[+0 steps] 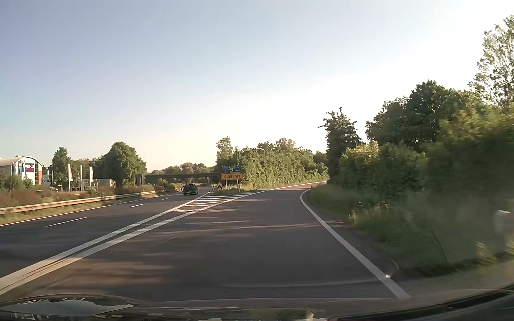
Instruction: Follow the waypoints while adhering to traffic rules and regulations
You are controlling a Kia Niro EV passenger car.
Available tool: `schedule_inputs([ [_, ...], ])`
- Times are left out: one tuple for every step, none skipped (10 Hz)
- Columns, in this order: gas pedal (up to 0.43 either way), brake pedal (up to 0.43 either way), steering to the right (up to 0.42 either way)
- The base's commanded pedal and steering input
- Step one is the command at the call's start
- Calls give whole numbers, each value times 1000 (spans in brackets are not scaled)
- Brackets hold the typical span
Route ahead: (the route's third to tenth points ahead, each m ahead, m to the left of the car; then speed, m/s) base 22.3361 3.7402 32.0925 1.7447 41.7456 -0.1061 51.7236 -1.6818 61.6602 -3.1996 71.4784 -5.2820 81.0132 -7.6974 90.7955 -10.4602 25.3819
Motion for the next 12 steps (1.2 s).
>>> schedule_inputs([
  [47, 0, 8],
  [47, 0, 9],
  [47, 0, 10],
  [47, 0, 12],
  [47, 0, 15],
  [47, 0, 16],
  [47, 0, 17],
  [47, 0, 19],
  [47, 0, 20],
  [67, 0, 21],
  [87, 0, 22],
  [98, 0, 23],
])
